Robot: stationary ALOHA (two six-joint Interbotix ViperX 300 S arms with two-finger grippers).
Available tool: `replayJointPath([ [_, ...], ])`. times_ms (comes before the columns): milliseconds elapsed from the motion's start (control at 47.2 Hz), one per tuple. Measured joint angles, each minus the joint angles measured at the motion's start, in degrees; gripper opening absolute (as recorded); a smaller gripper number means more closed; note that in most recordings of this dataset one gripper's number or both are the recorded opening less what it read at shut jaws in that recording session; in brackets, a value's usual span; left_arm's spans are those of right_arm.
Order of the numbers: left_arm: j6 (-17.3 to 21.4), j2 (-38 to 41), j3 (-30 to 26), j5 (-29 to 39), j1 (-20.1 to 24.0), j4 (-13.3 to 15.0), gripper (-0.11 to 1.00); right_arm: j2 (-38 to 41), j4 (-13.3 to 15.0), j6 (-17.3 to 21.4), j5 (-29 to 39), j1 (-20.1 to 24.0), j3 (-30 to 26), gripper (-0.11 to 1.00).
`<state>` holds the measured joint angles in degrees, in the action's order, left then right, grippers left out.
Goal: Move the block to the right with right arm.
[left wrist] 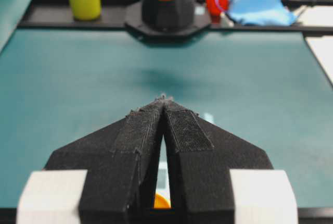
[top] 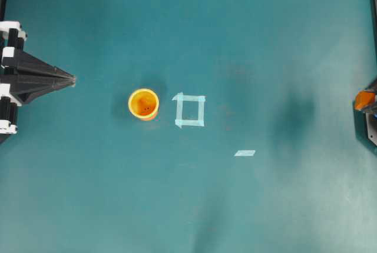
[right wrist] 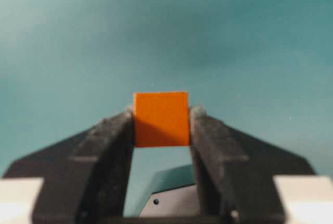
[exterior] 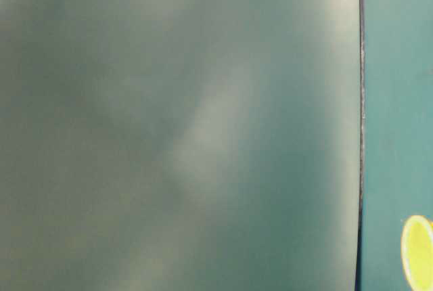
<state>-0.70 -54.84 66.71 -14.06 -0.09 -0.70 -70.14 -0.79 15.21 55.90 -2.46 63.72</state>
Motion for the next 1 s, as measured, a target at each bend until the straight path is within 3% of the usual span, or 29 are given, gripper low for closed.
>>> replayJointPath([
  [700,0.00,0.00,0.00,0.00,0.00,-0.09,0.00,0.00,0.00,-1.05,0.00,0.00,0.00,0.41],
  [997,0.00,0.00,0.00,-0.09,0.00,0.00,0.00,-0.44,0.09,-4.83,-0.62,0.00,-0.35,0.41],
])
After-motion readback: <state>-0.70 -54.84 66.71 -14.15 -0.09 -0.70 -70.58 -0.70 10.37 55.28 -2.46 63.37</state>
